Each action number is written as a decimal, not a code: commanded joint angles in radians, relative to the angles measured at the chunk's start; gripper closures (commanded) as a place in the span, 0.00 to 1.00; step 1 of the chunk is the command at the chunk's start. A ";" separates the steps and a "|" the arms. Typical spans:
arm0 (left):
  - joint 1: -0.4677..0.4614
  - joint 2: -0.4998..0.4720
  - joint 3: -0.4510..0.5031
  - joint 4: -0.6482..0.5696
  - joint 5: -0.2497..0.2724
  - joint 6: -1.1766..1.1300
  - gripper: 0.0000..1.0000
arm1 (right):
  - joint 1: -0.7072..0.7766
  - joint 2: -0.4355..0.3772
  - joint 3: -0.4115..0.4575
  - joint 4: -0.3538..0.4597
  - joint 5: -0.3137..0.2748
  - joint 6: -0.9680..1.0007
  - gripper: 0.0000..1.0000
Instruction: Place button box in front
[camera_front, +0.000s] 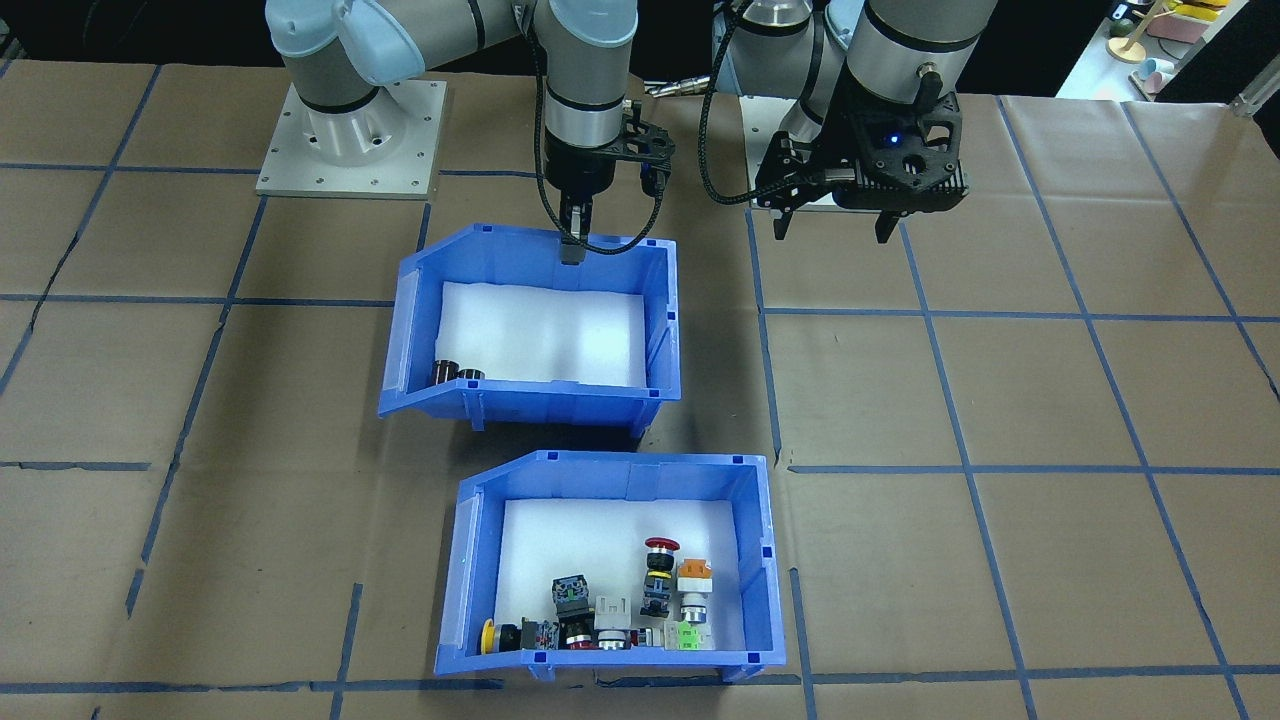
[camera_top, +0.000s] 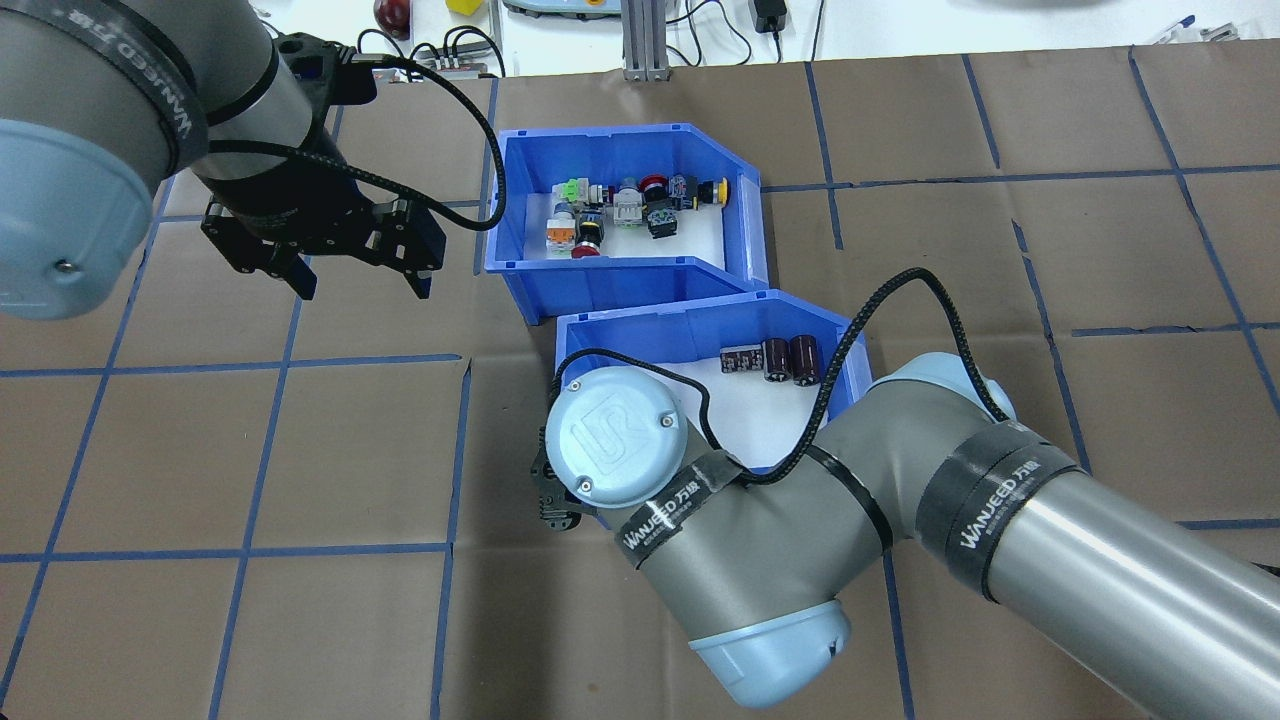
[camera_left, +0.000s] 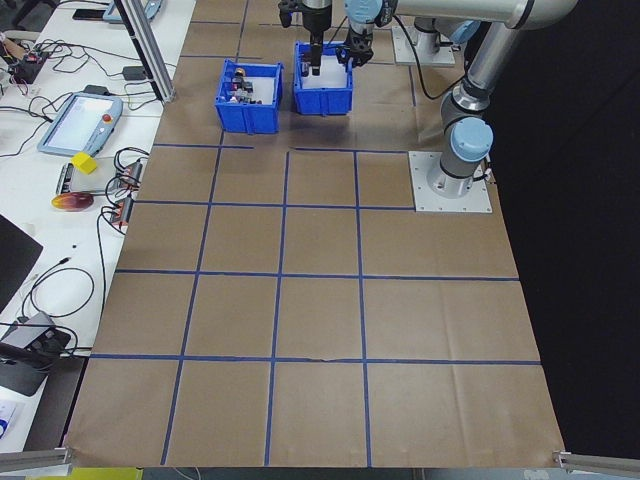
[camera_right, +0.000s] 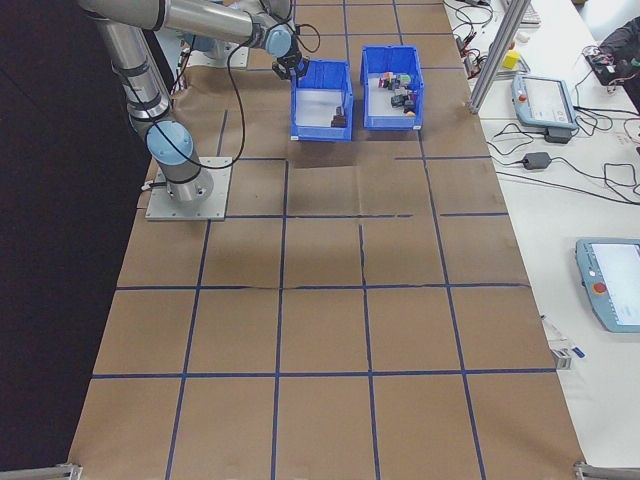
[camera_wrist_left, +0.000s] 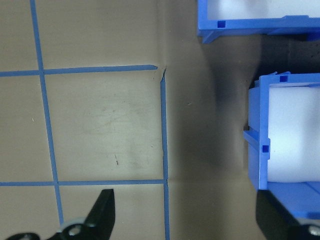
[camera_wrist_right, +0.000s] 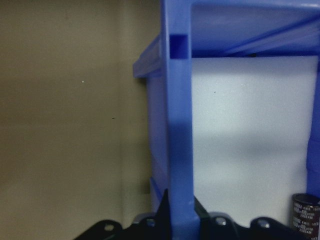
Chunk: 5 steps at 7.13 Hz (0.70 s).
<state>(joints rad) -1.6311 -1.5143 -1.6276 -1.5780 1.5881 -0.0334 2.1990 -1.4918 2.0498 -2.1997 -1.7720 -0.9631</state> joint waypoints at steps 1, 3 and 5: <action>0.000 0.000 0.000 0.001 0.001 0.000 0.01 | -0.001 0.004 0.024 -0.034 -0.007 0.006 0.85; 0.005 -0.012 0.000 0.003 -0.002 -0.017 0.01 | -0.004 -0.005 0.038 -0.064 0.003 0.021 0.01; 0.046 0.000 -0.001 -0.002 0.012 -0.001 0.01 | -0.011 -0.033 0.033 -0.051 -0.007 0.021 0.00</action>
<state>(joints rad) -1.6035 -1.5221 -1.6286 -1.5761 1.5900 -0.0444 2.1921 -1.5068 2.0843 -2.2564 -1.7763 -0.9434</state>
